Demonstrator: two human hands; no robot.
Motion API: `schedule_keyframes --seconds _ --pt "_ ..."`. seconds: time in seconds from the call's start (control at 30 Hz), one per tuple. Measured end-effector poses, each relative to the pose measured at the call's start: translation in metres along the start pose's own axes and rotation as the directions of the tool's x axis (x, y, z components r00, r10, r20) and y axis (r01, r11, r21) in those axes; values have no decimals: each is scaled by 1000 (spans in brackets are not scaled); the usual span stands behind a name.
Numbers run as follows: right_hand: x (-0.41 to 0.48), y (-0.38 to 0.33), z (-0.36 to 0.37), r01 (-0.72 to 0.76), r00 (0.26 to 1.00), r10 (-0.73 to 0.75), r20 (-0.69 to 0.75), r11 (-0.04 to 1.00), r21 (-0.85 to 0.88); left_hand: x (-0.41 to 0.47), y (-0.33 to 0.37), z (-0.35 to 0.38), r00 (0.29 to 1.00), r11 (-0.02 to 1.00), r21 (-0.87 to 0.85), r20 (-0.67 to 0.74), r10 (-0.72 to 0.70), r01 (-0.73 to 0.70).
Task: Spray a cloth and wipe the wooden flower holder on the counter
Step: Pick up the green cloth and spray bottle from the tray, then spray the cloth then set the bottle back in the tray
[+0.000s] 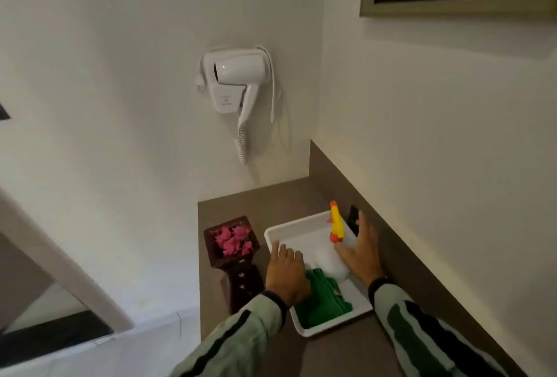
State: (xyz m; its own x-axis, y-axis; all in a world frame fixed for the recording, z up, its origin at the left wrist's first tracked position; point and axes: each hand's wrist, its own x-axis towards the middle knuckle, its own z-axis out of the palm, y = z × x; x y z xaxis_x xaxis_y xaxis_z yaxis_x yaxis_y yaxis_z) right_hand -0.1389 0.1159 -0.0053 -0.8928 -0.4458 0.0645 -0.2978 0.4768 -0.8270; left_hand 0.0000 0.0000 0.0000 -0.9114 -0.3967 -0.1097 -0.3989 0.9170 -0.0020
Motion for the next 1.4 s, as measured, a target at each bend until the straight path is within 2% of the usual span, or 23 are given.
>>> schedule_keyframes --seconds 0.07,0.13,0.2,0.27,0.37,0.47,0.6,0.7,0.77,0.87,0.97,1.07,1.13,1.2,1.27,1.3,1.4 --pt "3 9 12 -69 992 66 107 997 21 9 1 11 994 1000 0 113 -4 4" --pt "15 17 28 -127 980 123 154 992 17 24 1 27 982 1000 -27 189 18 -14" --pt "27 12 33 -137 985 137 106 991 -4 29 4 36 967 997 -74 254 38 -20" --pt "43 6 36 -79 993 79 84 997 -8 38 4 44 955 993 -114 295 34 0" --pt "50 3 41 -40 999 38 21 993 107 51 5 50 935 990 -135 355 9 42" --pt "46 -5 40 10 997 9 -83 975 222 61 2 49 920 996 -91 392 15 23" --pt "40 -33 16 250 939 -198 -282 955 162 60 -2 42 928 991 -135 367 59 -9" --pt "28 -59 -17 389 873 -309 -378 908 154 43 -1 28 941 957 -290 326 91 8" --pt "13 -74 -38 398 869 -302 -391 897 192 23 0 15 962 929 -371 260 85 19" --pt "-24 -85 -54 311 926 -218 -309 904 294 -22 -7 -4 991 871 -486 137 -2 69" --pt "-60 -81 -52 300 951 -236 -198 855 423 -74 -23 -13 992 747 -653 94 -88 128" --pt "-100 -64 -29 194 977 -215 -4 872 450 -132 -48 -2 965 567 -786 146 -217 246" --pt "-125 -51 -10 122 976 -188 114 893 434 -166 -66 11 912 367 -859 238 -333 358" --pt "-145 -45 7 123 950 -224 216 908 401 -191 -83 22 836 95 -909 326 -442 405" --pt "-158 -42 20 185 907 -301 296 913 363 -209 -95 26 771 -135 -922 378 -512 362" --pt "-164 -41 26 185 892 -303 335 922 341 -217 -100 26 750 -204 -921 390 -535 333" --pt "-173 -33 41 184 869 -275 411 951 248 -226 -108 23 715 -305 -916 396 -576 261"
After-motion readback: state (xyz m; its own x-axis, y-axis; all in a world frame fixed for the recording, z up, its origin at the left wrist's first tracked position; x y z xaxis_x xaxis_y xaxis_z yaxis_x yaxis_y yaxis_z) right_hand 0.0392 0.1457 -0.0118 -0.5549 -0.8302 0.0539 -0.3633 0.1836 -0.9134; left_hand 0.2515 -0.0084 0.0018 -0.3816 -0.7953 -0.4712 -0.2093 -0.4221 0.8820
